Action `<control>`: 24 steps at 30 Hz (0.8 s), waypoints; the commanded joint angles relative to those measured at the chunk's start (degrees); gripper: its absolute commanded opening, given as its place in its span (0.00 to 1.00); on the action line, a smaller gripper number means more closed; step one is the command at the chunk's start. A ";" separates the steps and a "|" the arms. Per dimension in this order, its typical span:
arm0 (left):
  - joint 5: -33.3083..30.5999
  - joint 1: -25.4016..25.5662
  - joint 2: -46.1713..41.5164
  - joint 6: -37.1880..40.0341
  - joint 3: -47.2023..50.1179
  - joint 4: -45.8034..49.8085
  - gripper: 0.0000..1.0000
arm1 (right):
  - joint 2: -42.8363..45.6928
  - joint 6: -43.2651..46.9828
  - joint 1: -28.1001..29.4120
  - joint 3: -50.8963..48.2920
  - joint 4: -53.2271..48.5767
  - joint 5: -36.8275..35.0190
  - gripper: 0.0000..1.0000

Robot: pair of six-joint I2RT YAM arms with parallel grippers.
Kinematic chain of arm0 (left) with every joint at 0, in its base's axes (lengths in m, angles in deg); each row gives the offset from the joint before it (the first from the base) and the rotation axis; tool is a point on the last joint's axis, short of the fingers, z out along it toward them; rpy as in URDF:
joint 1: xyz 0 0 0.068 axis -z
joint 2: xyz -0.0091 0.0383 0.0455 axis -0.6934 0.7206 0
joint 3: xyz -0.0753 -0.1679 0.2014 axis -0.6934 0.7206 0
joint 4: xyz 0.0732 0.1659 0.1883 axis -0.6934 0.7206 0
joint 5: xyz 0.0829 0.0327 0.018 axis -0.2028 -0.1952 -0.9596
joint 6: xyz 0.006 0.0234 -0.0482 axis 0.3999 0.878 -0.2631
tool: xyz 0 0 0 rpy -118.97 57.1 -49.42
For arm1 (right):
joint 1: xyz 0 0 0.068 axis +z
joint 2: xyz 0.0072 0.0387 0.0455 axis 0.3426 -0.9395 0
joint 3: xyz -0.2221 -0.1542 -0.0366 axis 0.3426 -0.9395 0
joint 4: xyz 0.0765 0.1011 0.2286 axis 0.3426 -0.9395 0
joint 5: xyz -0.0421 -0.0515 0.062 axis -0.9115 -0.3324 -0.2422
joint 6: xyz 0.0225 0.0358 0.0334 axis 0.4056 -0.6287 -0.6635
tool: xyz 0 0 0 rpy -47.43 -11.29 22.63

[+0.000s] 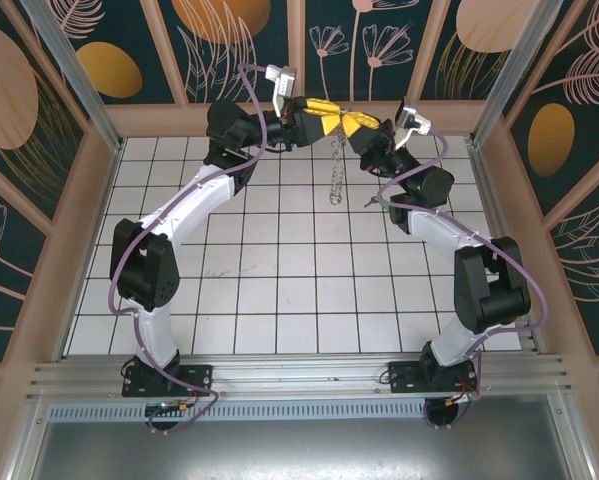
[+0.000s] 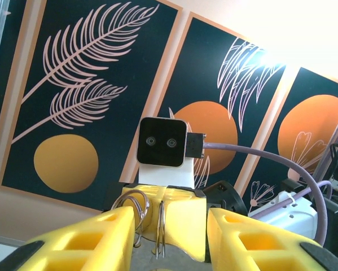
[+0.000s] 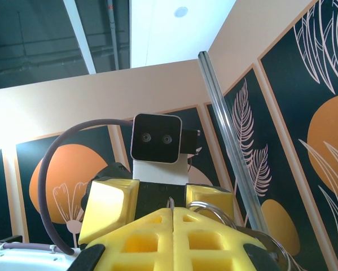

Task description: Put the keys on the keyring

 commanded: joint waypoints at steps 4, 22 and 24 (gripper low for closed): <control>1.25 0.45 1.05 -0.28 -1.44 -2.14 0.29 | 0.56 -0.89 0.55 2.36 8.55 -0.81 0.00; 1.51 0.45 1.03 -0.02 -0.41 -2.18 0.22 | 0.55 -0.70 0.42 1.97 8.41 -1.25 0.00; 1.53 0.45 0.97 0.07 -0.16 -2.18 0.22 | 0.62 -0.62 0.36 1.89 8.38 -1.33 0.00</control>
